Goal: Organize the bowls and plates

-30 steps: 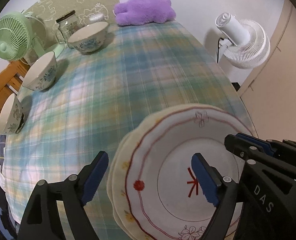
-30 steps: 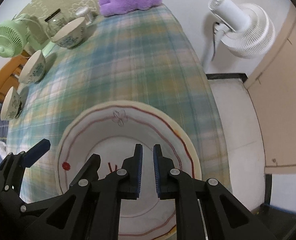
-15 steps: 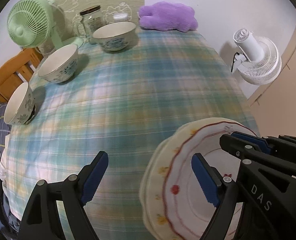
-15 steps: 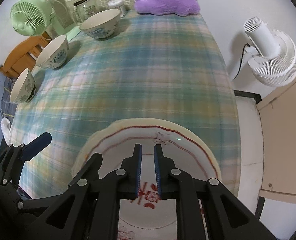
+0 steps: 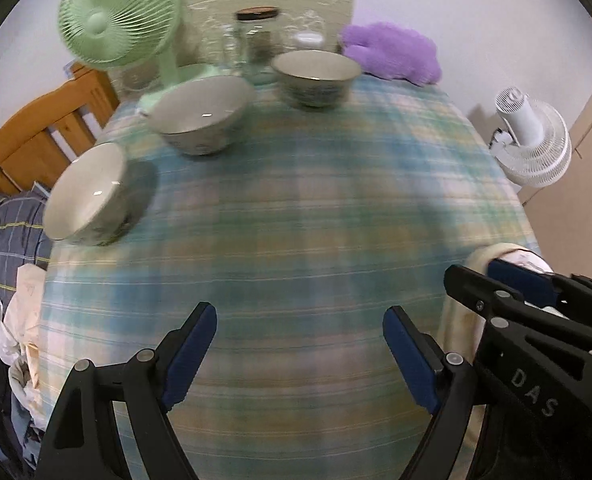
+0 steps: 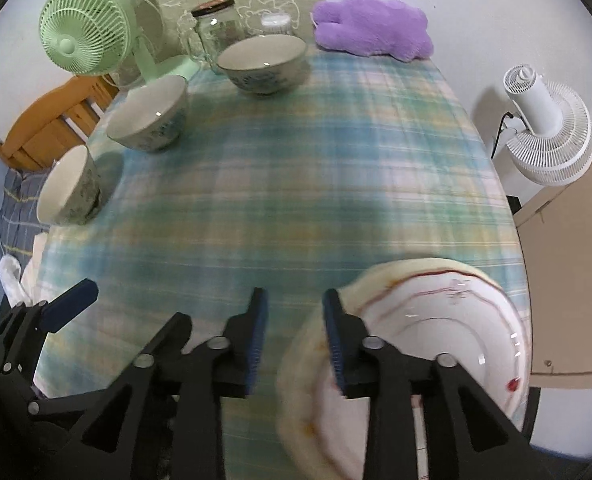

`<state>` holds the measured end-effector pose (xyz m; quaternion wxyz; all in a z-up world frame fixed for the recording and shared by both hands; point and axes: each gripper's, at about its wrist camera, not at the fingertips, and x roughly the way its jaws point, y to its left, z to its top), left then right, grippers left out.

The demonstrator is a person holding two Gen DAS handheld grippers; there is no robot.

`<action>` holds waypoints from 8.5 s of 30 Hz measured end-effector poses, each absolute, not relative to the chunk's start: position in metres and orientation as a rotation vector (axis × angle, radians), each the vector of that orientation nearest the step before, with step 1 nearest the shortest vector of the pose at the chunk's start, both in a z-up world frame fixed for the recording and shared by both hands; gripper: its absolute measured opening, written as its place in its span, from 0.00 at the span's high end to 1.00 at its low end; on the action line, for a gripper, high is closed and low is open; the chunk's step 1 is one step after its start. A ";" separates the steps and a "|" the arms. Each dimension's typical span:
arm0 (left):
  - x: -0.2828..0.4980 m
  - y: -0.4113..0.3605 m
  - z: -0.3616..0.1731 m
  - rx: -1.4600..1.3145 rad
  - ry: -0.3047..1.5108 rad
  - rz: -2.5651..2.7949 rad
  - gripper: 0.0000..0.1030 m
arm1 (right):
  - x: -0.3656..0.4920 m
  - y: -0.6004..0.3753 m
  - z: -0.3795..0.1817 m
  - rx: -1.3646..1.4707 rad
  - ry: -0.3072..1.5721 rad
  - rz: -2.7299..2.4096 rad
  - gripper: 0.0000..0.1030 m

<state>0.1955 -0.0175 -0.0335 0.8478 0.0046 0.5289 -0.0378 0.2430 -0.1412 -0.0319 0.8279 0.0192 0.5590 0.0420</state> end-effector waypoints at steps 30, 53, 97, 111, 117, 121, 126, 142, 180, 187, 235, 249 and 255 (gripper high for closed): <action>0.272 0.208 -0.006 -0.005 0.984 0.084 0.17 | 0.320 0.075 -0.005 0.068 1.034 0.117 0.32; 0.321 0.229 -0.071 -0.022 1.066 0.095 0.71 | 0.374 0.134 -0.072 0.046 1.105 0.129 0.78; 0.214 0.120 -0.039 0.048 1.120 -0.075 0.74 | 0.246 0.029 -0.030 0.098 1.140 -0.031 0.83; 0.169 0.041 -0.053 0.033 1.186 -0.129 0.74 | 0.193 -0.050 -0.035 0.078 1.197 -0.075 0.83; 0.160 0.020 -0.061 0.014 1.215 -0.116 0.74 | 0.185 -0.073 -0.040 0.064 1.218 -0.065 0.83; 0.160 0.013 -0.069 0.002 1.243 -0.083 0.74 | 0.184 -0.082 -0.047 0.070 1.242 -0.050 0.83; 0.159 0.011 -0.070 -0.010 1.223 -0.037 0.74 | 0.189 -0.085 -0.052 0.049 1.232 -0.010 0.83; 0.160 0.005 -0.068 -0.030 1.207 0.033 0.54 | 0.199 -0.100 -0.058 0.067 1.235 0.096 0.82; 0.211 0.048 0.020 -0.084 0.944 0.145 0.14 | 0.262 -0.063 0.029 -0.041 0.968 0.206 0.43; 0.248 0.071 0.030 -0.080 0.906 0.142 0.14 | 0.302 -0.042 0.042 -0.023 0.923 0.195 0.36; 0.422 0.114 -0.071 -0.055 0.992 0.118 0.86 | 0.480 0.024 -0.063 0.009 1.011 0.133 0.93; 0.421 0.107 -0.070 -0.047 0.994 0.102 0.68 | 0.474 0.019 -0.054 -0.058 0.985 0.073 0.61; 0.422 0.104 -0.077 -0.017 0.993 0.115 0.68 | 0.480 0.015 -0.068 -0.033 1.017 0.071 0.61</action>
